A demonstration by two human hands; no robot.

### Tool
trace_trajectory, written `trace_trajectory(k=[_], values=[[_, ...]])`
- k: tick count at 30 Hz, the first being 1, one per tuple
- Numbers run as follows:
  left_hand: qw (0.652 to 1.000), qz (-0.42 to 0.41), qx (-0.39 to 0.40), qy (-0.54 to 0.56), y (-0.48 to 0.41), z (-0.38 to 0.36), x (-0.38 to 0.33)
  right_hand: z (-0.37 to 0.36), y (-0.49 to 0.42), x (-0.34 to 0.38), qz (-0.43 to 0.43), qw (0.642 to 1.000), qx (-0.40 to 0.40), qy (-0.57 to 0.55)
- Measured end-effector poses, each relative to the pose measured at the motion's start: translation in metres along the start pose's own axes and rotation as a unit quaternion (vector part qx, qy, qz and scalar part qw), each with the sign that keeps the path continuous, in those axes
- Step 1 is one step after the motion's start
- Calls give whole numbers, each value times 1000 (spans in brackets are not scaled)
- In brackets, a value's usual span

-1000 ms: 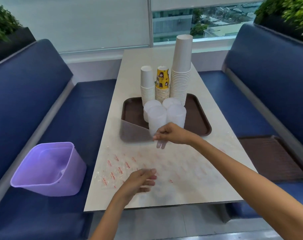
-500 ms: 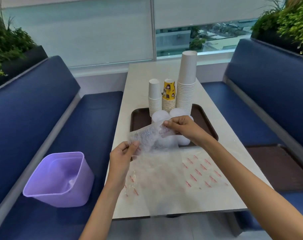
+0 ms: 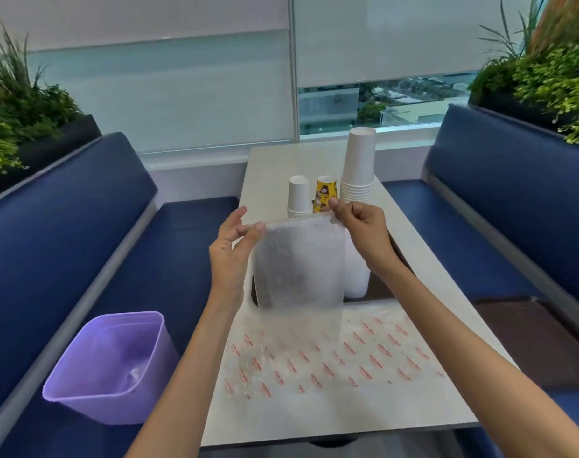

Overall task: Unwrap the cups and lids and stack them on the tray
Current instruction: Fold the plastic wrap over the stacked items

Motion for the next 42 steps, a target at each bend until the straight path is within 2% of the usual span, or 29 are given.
trace_trajectory(k=[3,5,10,19,22,25,28,31,36,39,42], values=[[999,2,21,46,-13,-14,-4,3,-4,1,-10,998,-27,-50],[999,-17,13,28,-19,-21,-11,8,-7,2,-21,996,-43,-76],[999,-37,-26,16,-36,-32,-15,11,-12,-1,-44,993,4,-109],[998,-23,-57,3,-60,-45,0,16,-15,-8,-62,983,-29,-167],[998,-20,-62,-2,-66,-46,3,10,-15,-16,-96,981,8,-170],[998,-13,-58,-15,-69,-47,7,7,-15,-22,-108,985,50,-126],[999,-7,-52,-15,-70,-47,9,10,-16,-28,-103,987,44,-113],[1000,18,-10,8,-68,-52,10,17,-17,-31,-97,987,14,-126],[983,89,151,-51,-50,-75,34,29,-19,-36,-98,985,-34,-140],[981,99,157,-66,-44,-77,47,30,-18,-37,-102,986,-20,-134],[984,102,142,-45,-43,-76,51,28,-14,-42,-120,983,31,-133]])
Point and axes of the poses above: each hand's wrist, its own y-axis away from the middle knuckle, its own z-axis out of the back of the hand, x = y × z, the point moved 8 cm from there along -y, towards the middle knuckle, and after that the axes turned 10 degrees about x, right-handed, at the moved point
